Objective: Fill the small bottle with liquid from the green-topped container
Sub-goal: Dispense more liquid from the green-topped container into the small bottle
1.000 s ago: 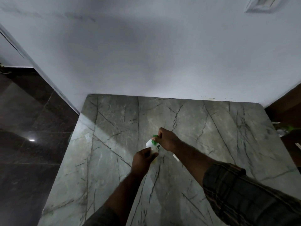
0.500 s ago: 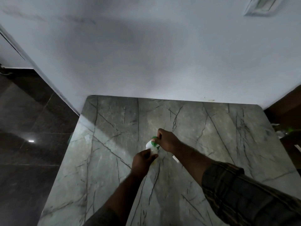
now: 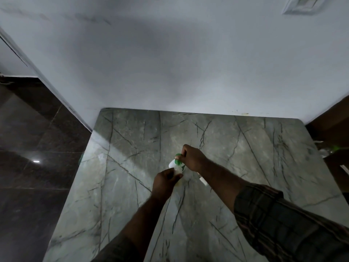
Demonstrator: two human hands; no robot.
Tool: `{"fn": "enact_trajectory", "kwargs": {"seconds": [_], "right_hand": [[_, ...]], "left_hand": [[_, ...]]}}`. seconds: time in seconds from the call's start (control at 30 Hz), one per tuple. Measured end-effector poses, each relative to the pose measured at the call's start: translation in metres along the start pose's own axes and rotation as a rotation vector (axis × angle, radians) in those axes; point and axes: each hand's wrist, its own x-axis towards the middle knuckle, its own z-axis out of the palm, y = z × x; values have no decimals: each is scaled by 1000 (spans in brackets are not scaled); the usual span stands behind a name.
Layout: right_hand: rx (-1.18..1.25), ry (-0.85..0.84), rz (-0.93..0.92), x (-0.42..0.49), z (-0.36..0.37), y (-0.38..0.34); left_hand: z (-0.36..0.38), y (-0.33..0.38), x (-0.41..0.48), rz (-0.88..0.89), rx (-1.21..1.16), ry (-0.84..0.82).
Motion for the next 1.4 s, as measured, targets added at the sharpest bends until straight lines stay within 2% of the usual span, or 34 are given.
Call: {"fn": "enact_trajectory", "kwargs": {"seconds": [1.4], "right_hand": [[-26,-7,62,-1,6,-1]], "left_hand": [[-1,2,-2,-26,-21,-9]]}}
